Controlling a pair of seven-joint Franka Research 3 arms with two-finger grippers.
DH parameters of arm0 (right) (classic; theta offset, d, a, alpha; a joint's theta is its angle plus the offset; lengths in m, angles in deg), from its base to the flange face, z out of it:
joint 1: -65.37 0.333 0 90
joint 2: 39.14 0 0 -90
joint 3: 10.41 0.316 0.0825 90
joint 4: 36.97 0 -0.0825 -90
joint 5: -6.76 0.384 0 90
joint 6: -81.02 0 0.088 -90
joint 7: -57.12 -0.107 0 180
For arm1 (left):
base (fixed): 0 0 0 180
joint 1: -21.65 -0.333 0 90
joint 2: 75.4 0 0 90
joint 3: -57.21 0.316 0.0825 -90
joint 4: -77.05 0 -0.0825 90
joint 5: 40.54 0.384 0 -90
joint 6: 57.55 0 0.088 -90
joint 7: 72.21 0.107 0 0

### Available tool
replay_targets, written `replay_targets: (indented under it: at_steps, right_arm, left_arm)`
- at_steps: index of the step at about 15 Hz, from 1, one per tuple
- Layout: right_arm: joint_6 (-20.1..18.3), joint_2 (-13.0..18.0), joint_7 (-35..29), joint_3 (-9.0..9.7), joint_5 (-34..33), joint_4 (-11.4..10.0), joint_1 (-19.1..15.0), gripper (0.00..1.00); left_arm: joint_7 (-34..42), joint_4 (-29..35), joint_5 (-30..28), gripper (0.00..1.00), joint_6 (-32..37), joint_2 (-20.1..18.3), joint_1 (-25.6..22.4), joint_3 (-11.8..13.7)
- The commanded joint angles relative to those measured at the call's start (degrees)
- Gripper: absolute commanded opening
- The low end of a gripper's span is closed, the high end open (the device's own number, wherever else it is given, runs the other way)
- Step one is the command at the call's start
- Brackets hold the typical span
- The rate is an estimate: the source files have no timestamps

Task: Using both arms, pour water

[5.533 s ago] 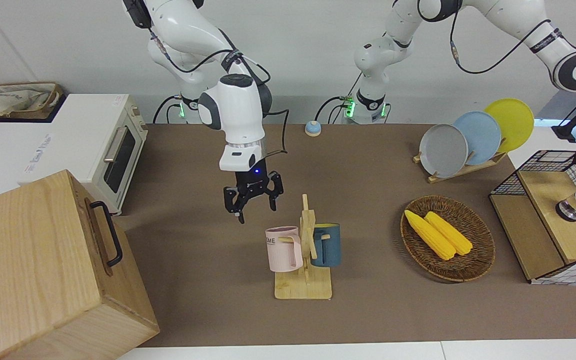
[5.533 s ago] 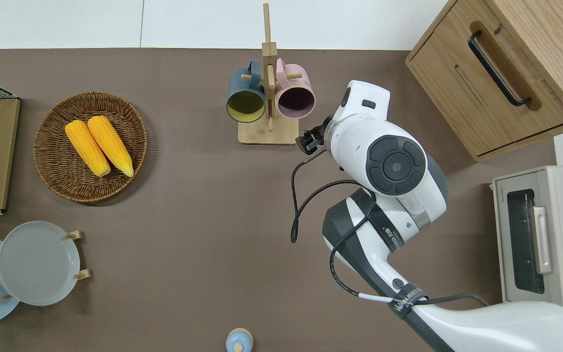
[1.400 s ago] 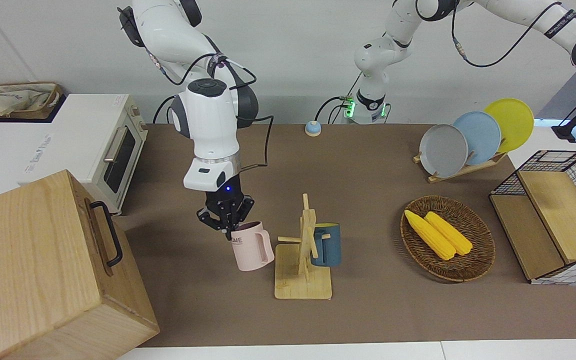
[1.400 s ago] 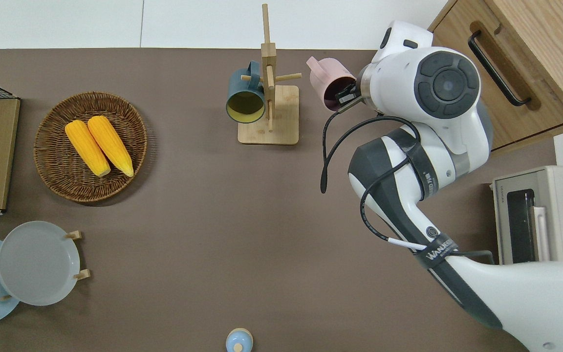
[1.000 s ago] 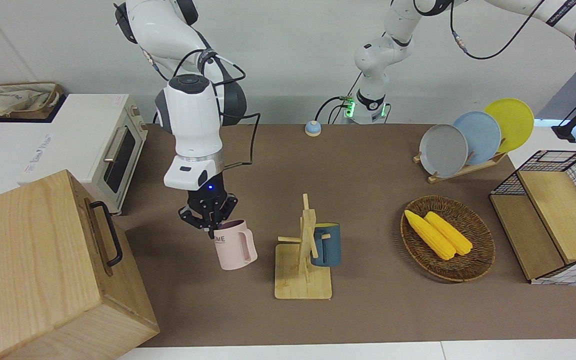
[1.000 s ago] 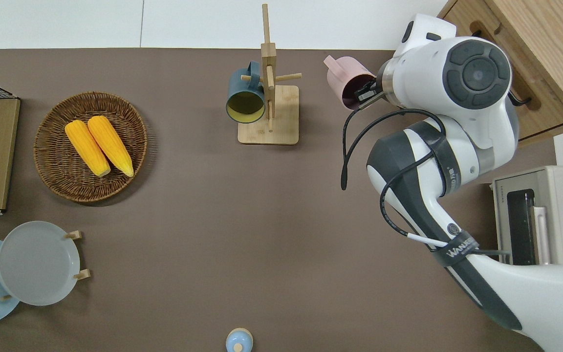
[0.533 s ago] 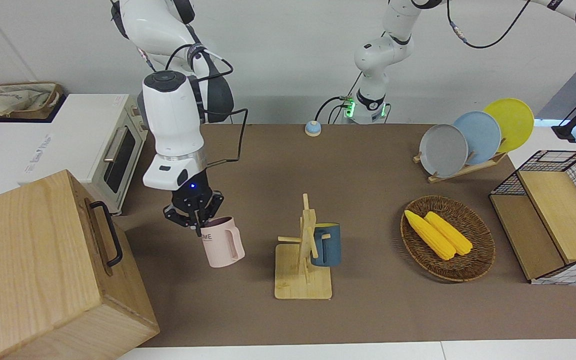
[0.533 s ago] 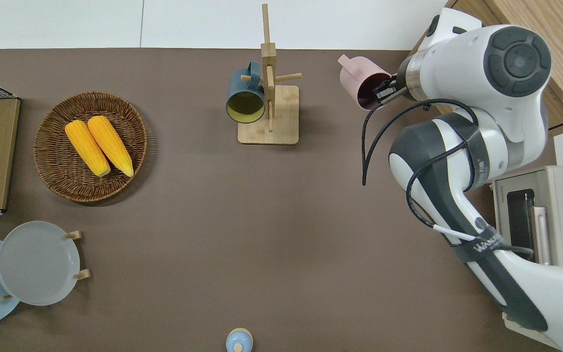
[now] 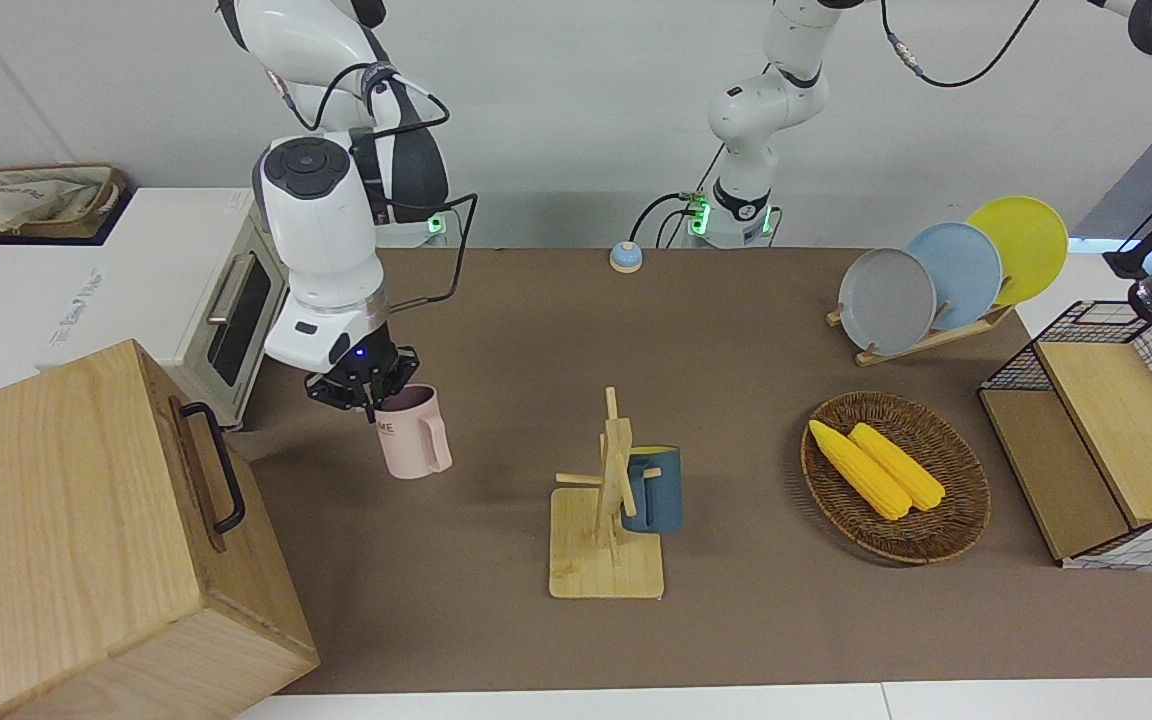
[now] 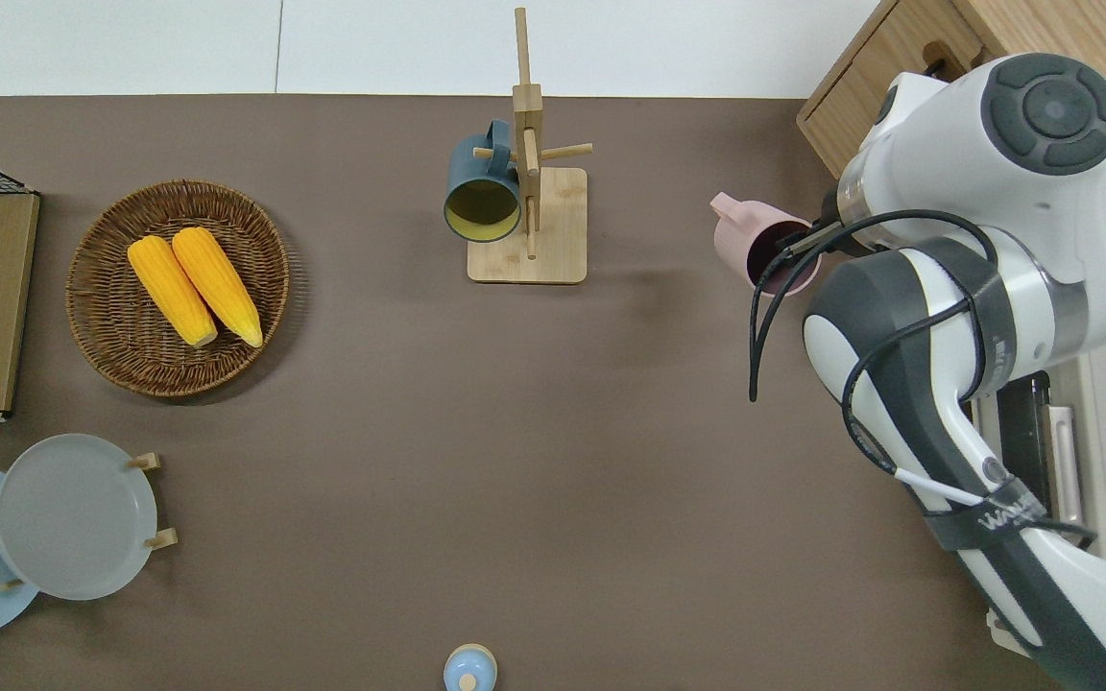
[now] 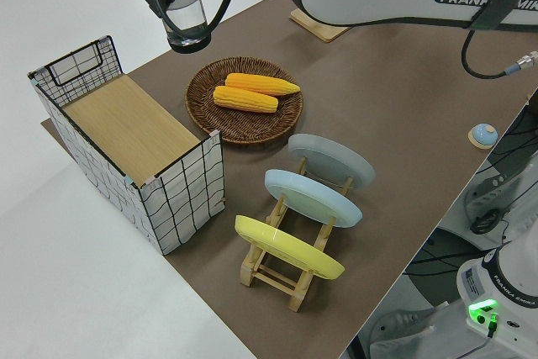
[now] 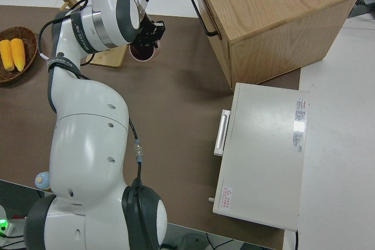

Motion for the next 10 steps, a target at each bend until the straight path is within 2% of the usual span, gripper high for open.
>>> replay_targets:
  at_steps: [1, 3, 5, 7, 10]
  right_arm:
    - [-6.22, 6.24, -4.48, 0.63, 2.89, -8.17, -0.86, 0.000]
    - [-10.45, 7.56, -10.19, 0.63, 7.98, -9.75, -0.16, 0.000]
    - [-13.00, 7.57, -16.25, 0.89, 12.03, -10.02, 1.50, 0.000]
    - [-13.54, 7.31, -23.10, 0.98, 15.20, -10.02, 4.31, 0.000]
    - [-13.10, 6.69, -32.43, 2.82, 19.15, -10.11, 6.95, 0.000]
  left_arm:
    - [-1.96, 7.35, 2.84, 0.00, -0.64, -6.10, 1.79, 0.08]
    - [-1.96, 10.34, 2.93, 0.00, -0.73, -8.47, 1.88, -0.45]
    - [-2.05, 13.94, 2.93, 0.00, -0.91, -11.11, 1.79, -1.68]
    - [-2.92, 17.46, 2.93, 0.00, -0.91, -13.83, 1.79, -2.82]
    - [-5.29, 20.98, 3.19, 0.00, -0.82, -16.74, 1.70, -4.75]
